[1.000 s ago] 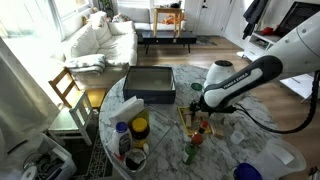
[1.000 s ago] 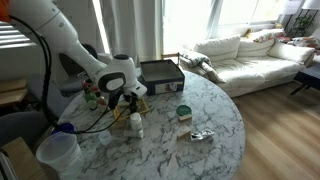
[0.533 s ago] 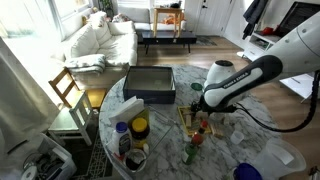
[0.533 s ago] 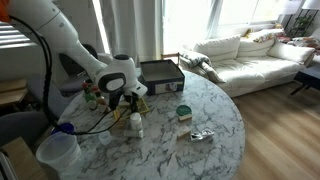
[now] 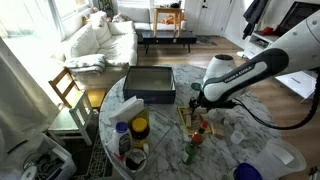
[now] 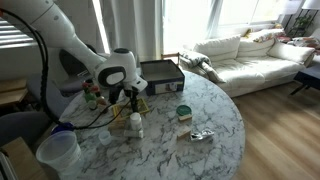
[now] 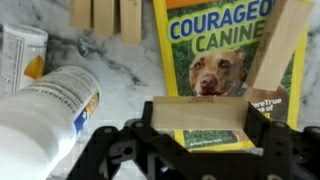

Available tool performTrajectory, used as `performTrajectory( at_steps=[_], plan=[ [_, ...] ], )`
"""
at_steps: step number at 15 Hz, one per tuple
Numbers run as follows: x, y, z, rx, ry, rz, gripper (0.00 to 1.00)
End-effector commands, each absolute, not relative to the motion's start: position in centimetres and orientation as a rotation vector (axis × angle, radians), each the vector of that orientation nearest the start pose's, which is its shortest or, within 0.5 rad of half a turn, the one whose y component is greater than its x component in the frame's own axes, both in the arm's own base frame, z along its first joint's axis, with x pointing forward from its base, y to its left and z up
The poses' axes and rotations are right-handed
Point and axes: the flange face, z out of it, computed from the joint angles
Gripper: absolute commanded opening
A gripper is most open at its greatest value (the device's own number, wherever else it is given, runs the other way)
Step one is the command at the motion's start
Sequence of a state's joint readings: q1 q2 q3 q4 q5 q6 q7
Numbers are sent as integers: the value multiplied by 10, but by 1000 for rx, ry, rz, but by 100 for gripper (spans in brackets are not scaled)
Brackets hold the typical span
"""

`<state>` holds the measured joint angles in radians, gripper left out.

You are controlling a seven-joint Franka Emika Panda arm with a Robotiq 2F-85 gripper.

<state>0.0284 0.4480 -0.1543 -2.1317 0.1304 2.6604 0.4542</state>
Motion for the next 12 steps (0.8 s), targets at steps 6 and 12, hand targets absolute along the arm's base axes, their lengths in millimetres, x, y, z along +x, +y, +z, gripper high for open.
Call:
performTrajectory(
  at_steps=[6,12],
  plan=[
    [589,-48,326,-2974,1166,-101,59],
    [562,4,372,-2960,1341,90,59]
  ],
)
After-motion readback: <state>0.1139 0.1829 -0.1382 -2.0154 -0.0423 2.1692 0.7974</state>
